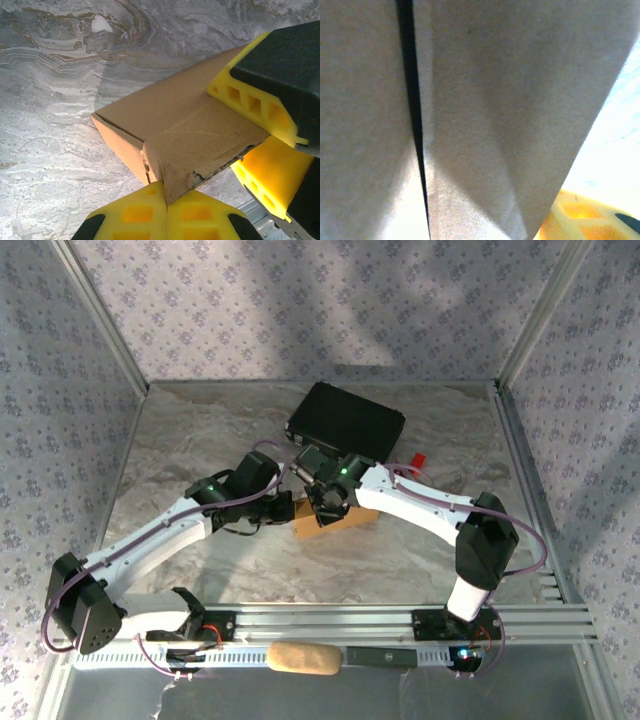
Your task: Fold the paper box
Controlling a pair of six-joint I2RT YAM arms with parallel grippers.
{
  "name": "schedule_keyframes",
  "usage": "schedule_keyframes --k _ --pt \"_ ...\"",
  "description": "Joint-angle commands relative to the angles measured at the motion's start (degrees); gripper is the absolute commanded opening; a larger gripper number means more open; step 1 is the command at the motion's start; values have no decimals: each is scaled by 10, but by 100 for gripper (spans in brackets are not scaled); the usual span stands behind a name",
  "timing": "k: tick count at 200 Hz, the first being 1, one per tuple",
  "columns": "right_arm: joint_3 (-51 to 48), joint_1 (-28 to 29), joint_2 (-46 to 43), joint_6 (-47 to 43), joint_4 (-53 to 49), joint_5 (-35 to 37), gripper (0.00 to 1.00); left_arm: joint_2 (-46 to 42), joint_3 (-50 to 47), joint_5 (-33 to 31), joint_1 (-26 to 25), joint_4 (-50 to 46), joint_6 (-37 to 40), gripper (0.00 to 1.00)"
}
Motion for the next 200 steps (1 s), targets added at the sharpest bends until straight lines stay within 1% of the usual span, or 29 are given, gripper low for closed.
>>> schedule_keyframes --k 1,49,74,106,139,149,152,155,174,184,195,200 --pt "-15 0 17 83 -7 -12 51 4 -19 -16 -10 -19 -5 3" --pt "-18 -1 15 81 -7 -14 51 14 -17 -27 -19 -19 -2 3" --pt "-18 -1 15 81 -9 -13 51 23 -9 -48 -27 -53 1 3" --pt "-18 -2 14 81 -9 -13 51 28 -2 -63 -40 -59 0 4" --pt "-20 -2 15 80 -11 -14 51 13 13 -83 -57 -61 -5 31" --pt "-21 -2 16 81 -10 -14 51 4 19 -88 -62 -59 -7 38" --pt "-21 -1 15 81 -9 -14 51 0 20 -89 -63 -58 -8 43" --pt "-22 -2 15 80 -8 -15 51 -4 21 -91 -64 -58 -9 46" --pt "-24 -1 14 80 -7 -13 51 -36 22 -92 -69 -42 -23 50" --pt "-26 -2 14 80 -5 -14 50 -54 19 -90 -70 -32 -31 57" --pt "-27 -2 15 81 -3 -14 50 -79 11 -93 -70 -26 -43 58" --pt "-28 -2 16 81 -2 -15 50 -92 6 -98 -70 -8 -50 58"
